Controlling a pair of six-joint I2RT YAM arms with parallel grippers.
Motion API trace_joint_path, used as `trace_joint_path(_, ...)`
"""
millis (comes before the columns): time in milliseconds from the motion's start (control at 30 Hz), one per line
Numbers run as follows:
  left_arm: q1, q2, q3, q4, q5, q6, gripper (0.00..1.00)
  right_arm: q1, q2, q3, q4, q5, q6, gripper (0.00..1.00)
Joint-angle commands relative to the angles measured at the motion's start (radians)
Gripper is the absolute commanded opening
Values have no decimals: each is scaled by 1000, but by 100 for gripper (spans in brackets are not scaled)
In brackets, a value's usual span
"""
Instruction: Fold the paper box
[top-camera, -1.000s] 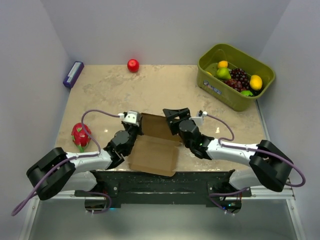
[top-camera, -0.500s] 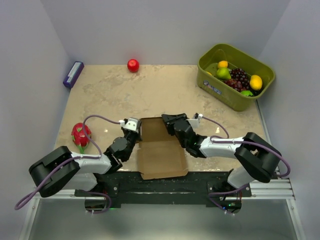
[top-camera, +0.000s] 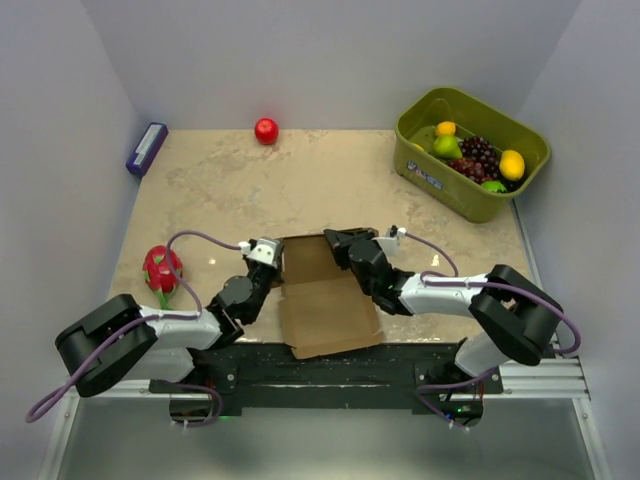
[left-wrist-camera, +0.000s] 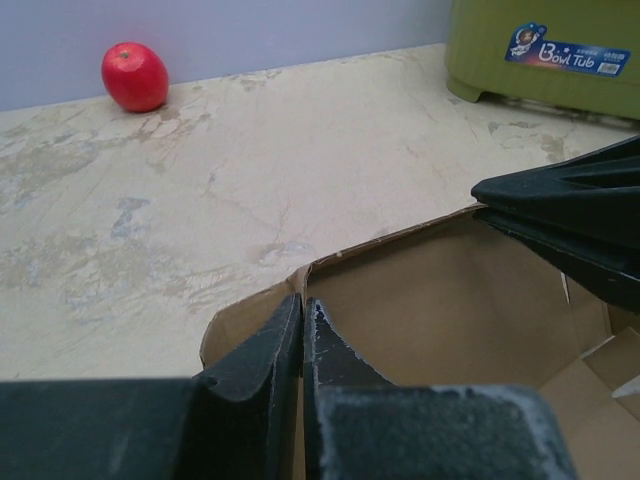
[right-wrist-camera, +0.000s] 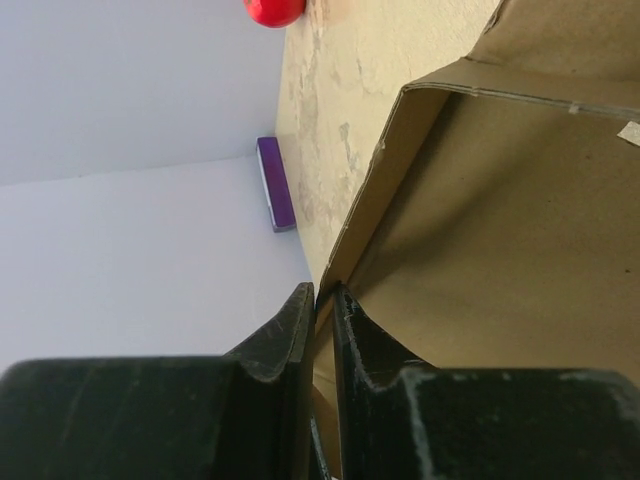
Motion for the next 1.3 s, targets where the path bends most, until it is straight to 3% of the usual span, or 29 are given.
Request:
trace_joint_path(0,-14,-17,-2,86,54,21,0,3,-25,-4,25,3,8,12)
trace_joint_path(233,-44,-36,-66,190,113,198,0,3,-60,-58,46,20,34,27)
trace_joint_path(367,-67,-46,-89,235,118,284,0,3,-104,-56,-17,44,26,42)
trace_joint_path(567,-106,-42,-84,246,126,399,0,2,-149,-66,-78,73,20,50)
trace_joint_path(733,-129,-37,-78,250,113,434,0,2,-158,-59,-119,76,3,50)
trace_joint_path(933,-147,-16,-64,246,92,451,0,2,-151,-90,-84,66,6,30)
trace_joint_path(1033,-149,-19,-57,228,67,436,10,3,-151,-105,-66,60,14,18)
trace_joint_path(1133,-150,-45,-40,172,57,397,27,2,-149,-121,-44,60,21,13)
trace_joint_path(1233,-150,-98,-25,94,57,344,50,2,-148,-125,-27,57,26,9)
trace_joint_path(1267,-150,-118,-20,65,69,304,65,2,-149,-130,-23,53,26,9)
